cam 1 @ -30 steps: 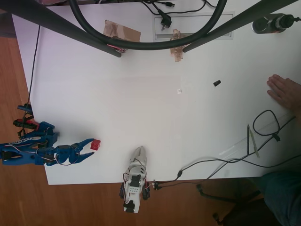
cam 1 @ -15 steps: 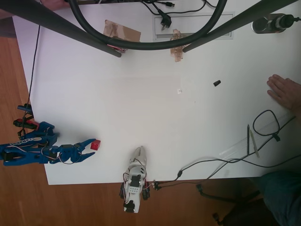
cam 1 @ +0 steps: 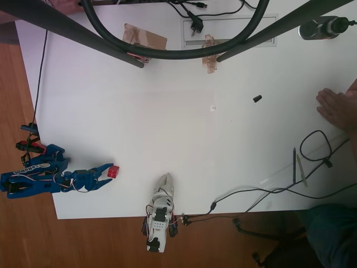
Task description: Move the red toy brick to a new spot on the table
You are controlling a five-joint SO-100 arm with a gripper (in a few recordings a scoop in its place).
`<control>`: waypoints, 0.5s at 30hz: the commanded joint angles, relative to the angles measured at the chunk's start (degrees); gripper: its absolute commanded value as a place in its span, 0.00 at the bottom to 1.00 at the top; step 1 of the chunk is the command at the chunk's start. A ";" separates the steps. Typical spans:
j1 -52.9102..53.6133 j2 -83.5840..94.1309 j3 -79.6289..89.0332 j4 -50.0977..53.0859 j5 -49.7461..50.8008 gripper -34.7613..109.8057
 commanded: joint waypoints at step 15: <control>-2.64 -0.97 -6.42 5.36 4.31 0.27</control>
